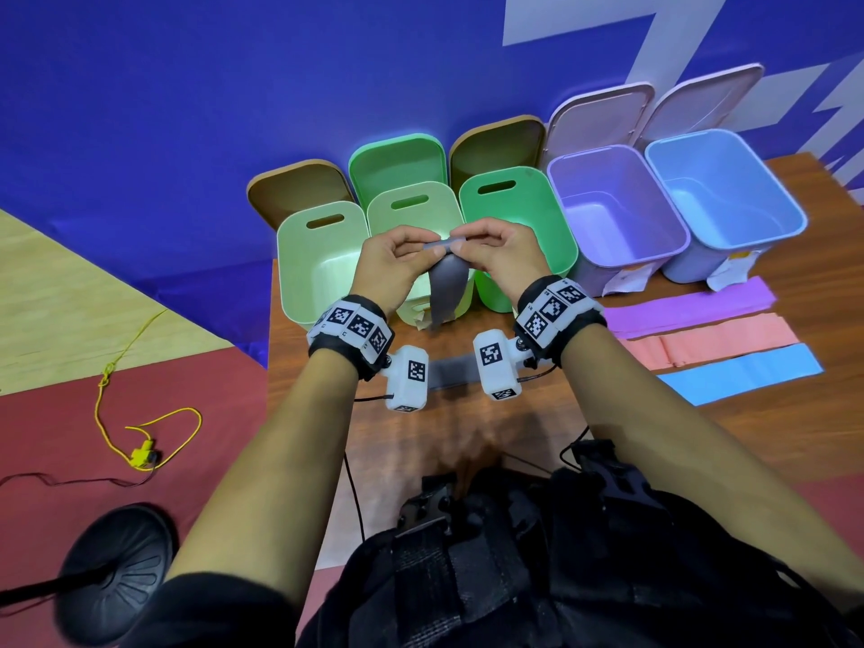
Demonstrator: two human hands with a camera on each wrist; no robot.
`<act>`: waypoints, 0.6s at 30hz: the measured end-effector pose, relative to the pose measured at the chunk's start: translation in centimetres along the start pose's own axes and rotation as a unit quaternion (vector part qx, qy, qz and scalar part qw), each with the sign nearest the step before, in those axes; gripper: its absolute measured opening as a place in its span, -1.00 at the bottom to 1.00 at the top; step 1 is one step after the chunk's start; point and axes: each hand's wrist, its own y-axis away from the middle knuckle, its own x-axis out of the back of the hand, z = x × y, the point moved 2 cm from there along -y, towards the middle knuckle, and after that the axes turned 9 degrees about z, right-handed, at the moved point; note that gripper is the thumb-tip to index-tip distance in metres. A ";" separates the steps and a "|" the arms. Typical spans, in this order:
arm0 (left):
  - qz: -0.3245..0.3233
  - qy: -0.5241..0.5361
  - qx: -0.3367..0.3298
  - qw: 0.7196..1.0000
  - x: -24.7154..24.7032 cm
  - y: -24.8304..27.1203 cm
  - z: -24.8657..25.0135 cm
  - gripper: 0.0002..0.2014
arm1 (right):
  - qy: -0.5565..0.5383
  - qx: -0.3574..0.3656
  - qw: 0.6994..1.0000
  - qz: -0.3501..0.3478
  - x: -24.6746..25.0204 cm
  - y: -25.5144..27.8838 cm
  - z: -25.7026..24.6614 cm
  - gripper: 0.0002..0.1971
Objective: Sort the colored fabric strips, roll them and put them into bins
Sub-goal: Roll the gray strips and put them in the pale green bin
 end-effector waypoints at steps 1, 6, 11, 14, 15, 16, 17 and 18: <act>-0.001 0.002 0.000 1.000 0.0 0.0 0.0 -0.82 | 0.000 0.005 1.000 0.000 0.0 -0.1 -0.1 -0.84; -0.010 0.018 0.008 1.000 -0.1 0.2 0.2 -0.88 | 0.006 0.033 0.999 -0.006 -0.2 -0.2 -0.2 -0.79; -0.008 0.003 -0.012 1.000 0.2 -0.1 0.4 -0.88 | 0.009 0.028 0.999 -0.029 -0.1 0.0 -0.7 -0.78; -0.011 0.006 -0.018 1.000 0.2 -0.1 0.6 -0.86 | -0.015 0.009 0.999 -0.027 -0.1 0.2 -1.0 -0.85; -0.010 0.003 -0.020 1.000 0.2 -0.1 0.6 -0.85 | -0.014 0.012 1.000 -0.021 -0.2 0.1 -0.9 -0.86; -0.009 0.001 -0.021 1.000 0.1 -0.2 0.6 -0.84 | -0.009 0.018 1.000 -0.014 -0.1 0.0 -0.9 -0.86; -0.007 0.002 -0.018 1.000 0.0 -0.2 0.5 -0.84 | -0.005 0.023 1.000 -0.009 -0.1 -0.2 -0.8 -0.86; -0.006 0.004 -0.013 1.000 -0.1 -0.2 0.4 -0.84 | -0.003 0.026 1.000 -0.006 -0.1 -0.3 -0.8 -0.85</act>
